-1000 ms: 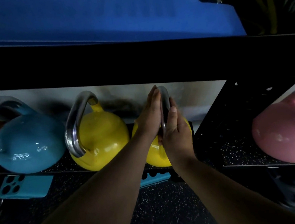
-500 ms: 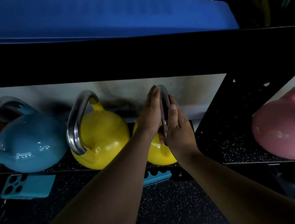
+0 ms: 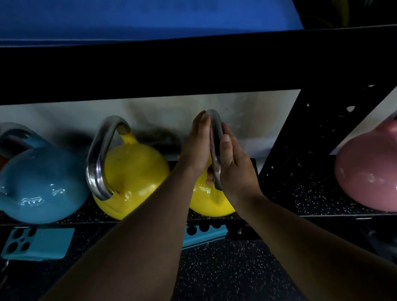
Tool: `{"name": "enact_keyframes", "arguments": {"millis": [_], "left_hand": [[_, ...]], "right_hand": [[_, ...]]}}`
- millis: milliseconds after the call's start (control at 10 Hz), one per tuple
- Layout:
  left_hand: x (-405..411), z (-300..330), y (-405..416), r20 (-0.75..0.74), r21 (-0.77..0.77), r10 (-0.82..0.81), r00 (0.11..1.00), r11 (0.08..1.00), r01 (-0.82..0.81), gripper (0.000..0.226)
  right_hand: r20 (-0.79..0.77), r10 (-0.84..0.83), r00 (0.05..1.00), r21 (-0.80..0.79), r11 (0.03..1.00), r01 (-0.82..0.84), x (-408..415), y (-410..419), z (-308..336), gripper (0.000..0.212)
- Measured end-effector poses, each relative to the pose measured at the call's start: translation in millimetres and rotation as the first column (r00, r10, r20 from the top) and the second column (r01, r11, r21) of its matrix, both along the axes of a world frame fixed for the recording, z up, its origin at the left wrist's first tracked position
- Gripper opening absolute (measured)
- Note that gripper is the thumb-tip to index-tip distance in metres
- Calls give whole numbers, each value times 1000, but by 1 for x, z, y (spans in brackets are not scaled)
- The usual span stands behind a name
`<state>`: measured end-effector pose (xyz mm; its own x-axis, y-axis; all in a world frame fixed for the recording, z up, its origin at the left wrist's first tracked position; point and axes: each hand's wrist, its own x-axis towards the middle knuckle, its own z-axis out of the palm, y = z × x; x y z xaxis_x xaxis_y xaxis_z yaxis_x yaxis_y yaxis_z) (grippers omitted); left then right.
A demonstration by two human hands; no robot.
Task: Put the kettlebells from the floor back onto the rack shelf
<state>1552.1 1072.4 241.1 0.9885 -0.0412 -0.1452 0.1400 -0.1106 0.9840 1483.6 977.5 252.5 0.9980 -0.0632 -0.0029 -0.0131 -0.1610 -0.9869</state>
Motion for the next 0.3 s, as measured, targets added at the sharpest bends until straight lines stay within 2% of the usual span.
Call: {"name": "enact_keyframes", "arguments": {"millis": [100,200,300], "left_hand": [[4,10,0,44,155,15,999,988,-21,49],[-1,16,-7,104,346,77,992,932,-109,47],[-5,27,-5,213,536,183,960,799,-271,47]], "right_hand": [[-7,83,997,-183,980,-83,4,-12,14,45],[36,139,990,-524,846,-100,11,-26,25,44],[204,177,963,-671,741,6,14,-44,40,33]]}}
